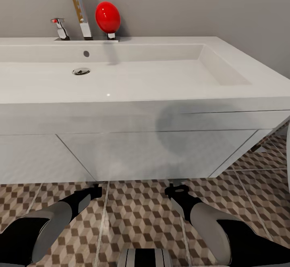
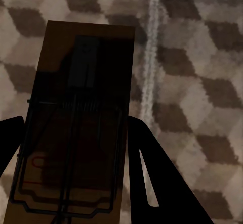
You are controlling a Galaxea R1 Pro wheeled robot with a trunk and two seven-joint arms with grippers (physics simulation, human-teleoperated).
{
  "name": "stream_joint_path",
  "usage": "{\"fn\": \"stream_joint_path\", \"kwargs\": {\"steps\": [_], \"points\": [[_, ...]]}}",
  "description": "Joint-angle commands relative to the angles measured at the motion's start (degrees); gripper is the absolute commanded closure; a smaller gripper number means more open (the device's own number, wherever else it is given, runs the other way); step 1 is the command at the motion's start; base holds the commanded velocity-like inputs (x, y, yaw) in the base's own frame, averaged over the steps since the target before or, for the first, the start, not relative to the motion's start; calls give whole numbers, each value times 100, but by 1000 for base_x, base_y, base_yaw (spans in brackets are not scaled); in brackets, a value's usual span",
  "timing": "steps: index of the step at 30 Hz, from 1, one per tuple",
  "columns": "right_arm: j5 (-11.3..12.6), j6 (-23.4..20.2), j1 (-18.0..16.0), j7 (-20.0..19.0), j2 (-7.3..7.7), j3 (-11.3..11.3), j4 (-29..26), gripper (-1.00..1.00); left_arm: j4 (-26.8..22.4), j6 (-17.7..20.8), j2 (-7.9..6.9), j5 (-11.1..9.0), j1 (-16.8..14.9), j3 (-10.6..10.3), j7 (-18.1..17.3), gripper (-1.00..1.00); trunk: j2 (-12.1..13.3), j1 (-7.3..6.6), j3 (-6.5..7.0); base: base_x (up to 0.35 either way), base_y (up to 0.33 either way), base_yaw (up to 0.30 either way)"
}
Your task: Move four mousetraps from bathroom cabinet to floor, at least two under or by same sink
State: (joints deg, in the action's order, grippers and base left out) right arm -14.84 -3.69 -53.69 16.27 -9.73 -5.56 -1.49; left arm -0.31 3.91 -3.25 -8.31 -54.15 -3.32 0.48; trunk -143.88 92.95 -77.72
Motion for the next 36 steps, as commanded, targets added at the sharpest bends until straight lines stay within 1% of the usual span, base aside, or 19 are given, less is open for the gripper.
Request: {"fn": "stream_joint_path", "kwargs": {"steps": [1, 16, 17, 36], "points": [[-61, -37, 1, 16, -3, -44, -10, -100, -4, 27, 0, -39, -1, -37, 4, 100, -1, -1, -4, 0, 0, 0], [-63, -35, 1, 16, -3, -41, -10, -100, -9, 31, 0, -44, 0, -37, 4, 100, -1, -1, -4, 0, 0, 0], [-63, -35, 0, 16, -3, -41, -10, -100, -10, 31, 0, -44, 0, -37, 4, -100, -1, -1, -4, 0, 0, 0], [-63, -27, 1, 16, -3, -41, -10, -100, -21, 24, -9, -48, 0, -37, 4, -100, -1, -1, -4, 0, 0, 0]]}}
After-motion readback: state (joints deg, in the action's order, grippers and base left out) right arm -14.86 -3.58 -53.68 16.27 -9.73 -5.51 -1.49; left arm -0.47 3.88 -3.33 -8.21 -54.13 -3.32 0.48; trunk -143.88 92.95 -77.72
